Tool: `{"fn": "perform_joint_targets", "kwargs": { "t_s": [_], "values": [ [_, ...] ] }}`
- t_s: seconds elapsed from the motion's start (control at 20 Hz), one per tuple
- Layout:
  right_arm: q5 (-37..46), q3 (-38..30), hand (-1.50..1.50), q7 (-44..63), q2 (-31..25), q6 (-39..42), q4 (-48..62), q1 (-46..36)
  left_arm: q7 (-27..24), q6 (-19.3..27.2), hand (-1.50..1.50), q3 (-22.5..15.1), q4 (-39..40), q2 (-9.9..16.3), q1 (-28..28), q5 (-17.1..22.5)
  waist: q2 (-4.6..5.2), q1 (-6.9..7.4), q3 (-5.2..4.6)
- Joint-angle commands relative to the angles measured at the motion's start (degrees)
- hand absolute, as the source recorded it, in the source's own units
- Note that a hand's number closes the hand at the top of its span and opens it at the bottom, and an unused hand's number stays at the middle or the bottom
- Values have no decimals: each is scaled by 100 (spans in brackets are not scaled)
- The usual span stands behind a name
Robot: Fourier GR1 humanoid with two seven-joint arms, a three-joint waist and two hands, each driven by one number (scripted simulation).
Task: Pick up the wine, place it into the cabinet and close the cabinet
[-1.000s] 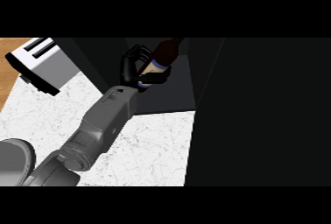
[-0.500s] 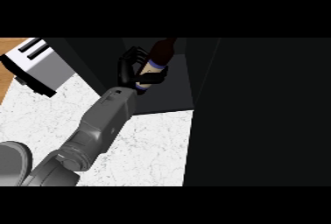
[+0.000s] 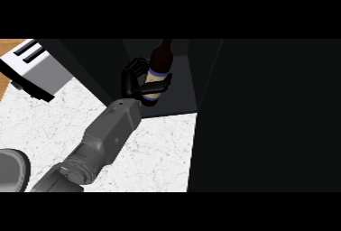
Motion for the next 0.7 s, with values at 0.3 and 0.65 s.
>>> {"fn": "perform_joint_targets", "kwargs": {
  "t_s": [0.3, 0.65],
  "values": [
    [-115, 116, -150, -28, 121, -25, -125, -47, -305, -584, 150, 53, -44, -22, 649, 288, -11, -191, -7],
    [-365, 39, -150, -116, 120, 141, -16, 21, -451, -703, 150, -120, -62, -21, 1000, 435, 11, -387, -8]
  ]
}}
